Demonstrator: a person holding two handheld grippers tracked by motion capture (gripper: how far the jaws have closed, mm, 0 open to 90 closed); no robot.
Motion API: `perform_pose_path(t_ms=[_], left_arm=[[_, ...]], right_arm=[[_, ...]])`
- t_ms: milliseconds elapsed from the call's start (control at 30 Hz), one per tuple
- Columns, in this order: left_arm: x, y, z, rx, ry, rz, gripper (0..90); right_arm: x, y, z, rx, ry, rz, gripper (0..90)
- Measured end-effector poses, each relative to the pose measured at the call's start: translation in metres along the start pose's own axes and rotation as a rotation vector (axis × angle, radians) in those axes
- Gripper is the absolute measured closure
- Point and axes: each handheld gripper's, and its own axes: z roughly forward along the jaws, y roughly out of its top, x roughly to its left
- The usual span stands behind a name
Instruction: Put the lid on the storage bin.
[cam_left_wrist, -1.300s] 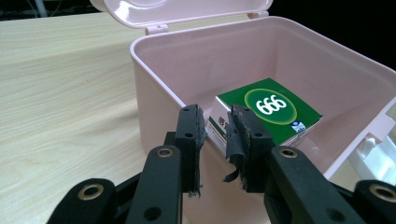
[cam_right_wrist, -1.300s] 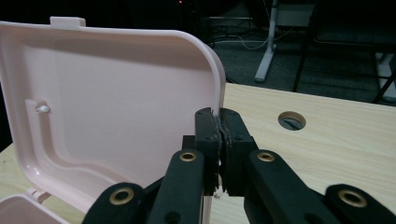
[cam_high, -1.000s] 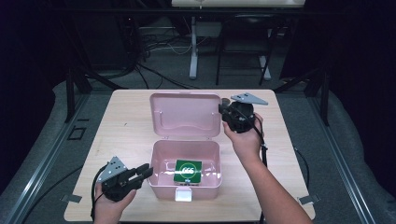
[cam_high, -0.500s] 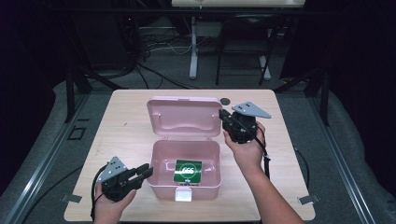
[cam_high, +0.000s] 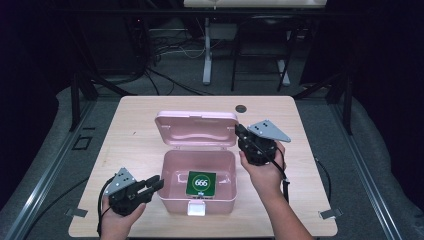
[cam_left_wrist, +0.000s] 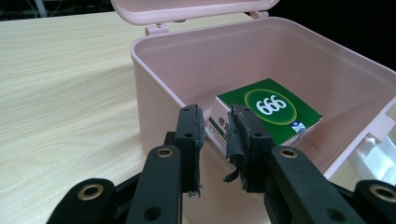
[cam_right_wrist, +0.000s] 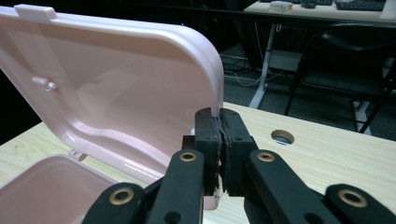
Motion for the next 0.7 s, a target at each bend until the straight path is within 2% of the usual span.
perform_pose_path(t_ms=[100,200,333,567,700], left_arm=[[0.000,0.000,0.000,-0.001,-0.003,-0.002,73.6],[0.000,0.000,0.000,0.000,-0.002,-0.002,73.5],[0.000,0.000,0.000,0.002,-0.003,0.002,73.4],[0.002,0.001,-0.001,0.011,-0.016,-0.010,73.1],[0.004,0.004,-0.001,0.012,-0.009,-0.008,73.1]], right_arm=[[0.000,-0.005,-0.003,-0.015,0.007,0.013,86.5],[-0.001,-0.008,-0.008,-0.024,0.027,0.048,85.7],[-0.002,-0.009,-0.010,-0.019,0.040,0.047,85.3],[-0.005,-0.013,-0.016,-0.015,0.086,0.083,84.3],[-0.007,-0.014,-0.018,-0.011,0.101,0.091,84.2]])
